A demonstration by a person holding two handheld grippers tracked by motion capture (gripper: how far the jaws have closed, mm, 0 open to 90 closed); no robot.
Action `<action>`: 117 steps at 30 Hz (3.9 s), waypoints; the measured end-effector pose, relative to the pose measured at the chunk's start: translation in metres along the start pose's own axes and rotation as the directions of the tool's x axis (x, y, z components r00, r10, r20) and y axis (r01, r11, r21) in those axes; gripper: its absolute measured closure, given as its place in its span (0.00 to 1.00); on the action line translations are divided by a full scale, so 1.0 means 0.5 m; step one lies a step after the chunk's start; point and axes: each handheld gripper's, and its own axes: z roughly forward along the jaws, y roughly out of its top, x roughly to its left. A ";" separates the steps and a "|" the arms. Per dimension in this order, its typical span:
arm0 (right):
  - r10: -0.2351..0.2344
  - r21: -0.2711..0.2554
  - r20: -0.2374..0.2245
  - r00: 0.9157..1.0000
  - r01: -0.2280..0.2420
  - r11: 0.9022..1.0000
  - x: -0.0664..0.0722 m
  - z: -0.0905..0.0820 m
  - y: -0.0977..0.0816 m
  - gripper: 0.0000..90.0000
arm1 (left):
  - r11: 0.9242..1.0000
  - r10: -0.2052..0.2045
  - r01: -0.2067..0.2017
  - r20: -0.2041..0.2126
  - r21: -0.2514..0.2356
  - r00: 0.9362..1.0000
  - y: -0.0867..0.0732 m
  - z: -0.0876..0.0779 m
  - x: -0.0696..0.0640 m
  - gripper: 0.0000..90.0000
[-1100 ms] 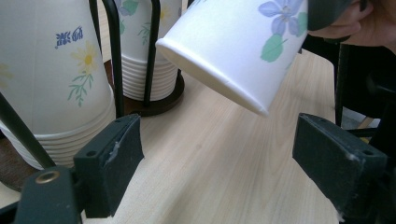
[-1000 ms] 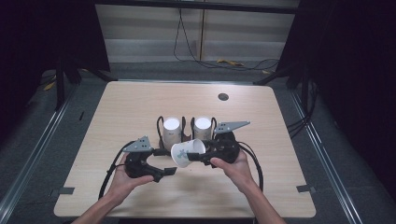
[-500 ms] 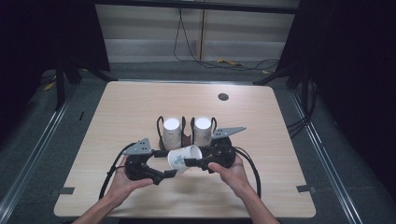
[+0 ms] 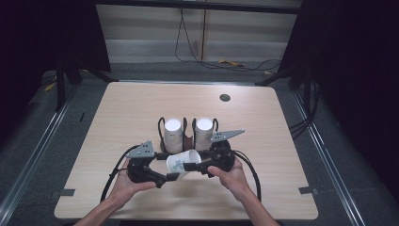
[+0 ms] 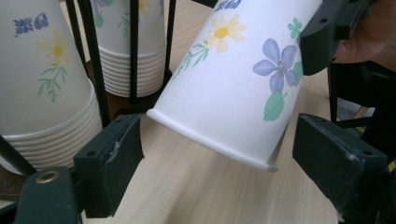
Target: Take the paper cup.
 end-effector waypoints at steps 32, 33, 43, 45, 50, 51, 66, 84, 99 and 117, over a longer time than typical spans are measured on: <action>0.019 0.029 -0.083 0.996 -0.017 0.999 0.000 0.024 -0.003 0.41 | 0.998 0.059 -0.060 0.040 0.016 0.997 -0.005 0.014 -0.010 0.21; 0.015 0.027 -0.080 0.997 -0.013 1.000 0.000 0.024 -0.003 0.40 | 0.997 0.070 -0.071 0.038 0.013 0.997 -0.005 0.013 -0.011 0.22; -0.001 0.028 -0.042 0.999 0.002 1.000 0.000 0.016 -0.002 0.37 | 0.995 0.100 -0.101 0.025 0.018 0.995 -0.008 0.011 -0.009 0.29; -0.005 0.030 -0.032 0.999 0.006 1.000 -0.001 0.018 -0.002 0.33 | 0.995 0.096 -0.097 0.028 0.013 0.995 -0.008 0.010 -0.007 0.29; -0.002 0.033 -0.003 1.000 0.002 0.999 -0.003 0.019 -0.003 0.23 | 0.996 0.084 -0.085 0.033 0.015 0.996 -0.008 0.004 -0.005 0.30; -0.004 0.034 0.004 1.000 0.004 0.999 -0.003 0.018 -0.003 0.21 | 0.997 0.070 -0.071 0.043 0.017 0.997 -0.009 0.004 -0.005 0.30; -0.046 0.060 0.016 0.999 0.045 0.997 0.005 0.006 -0.001 0.19 | 0.997 0.021 -0.023 0.026 0.072 0.999 -0.006 0.000 0.000 0.30; -0.129 0.128 0.075 0.989 0.119 0.985 0.014 -0.004 -0.002 0.20 | 0.987 0.075 -0.079 0.032 0.143 0.997 0.015 0.002 -0.004 0.30; -0.175 0.239 0.087 0.981 0.150 0.959 0.011 0.006 -0.010 0.20 | 0.970 0.066 -0.071 0.032 0.232 0.997 0.012 0.011 0.003 0.30; -0.206 0.339 0.055 0.977 0.175 0.924 0.001 0.021 -0.002 0.19 | 0.950 0.098 -0.106 0.043 0.294 0.994 0.021 0.024 0.002 0.30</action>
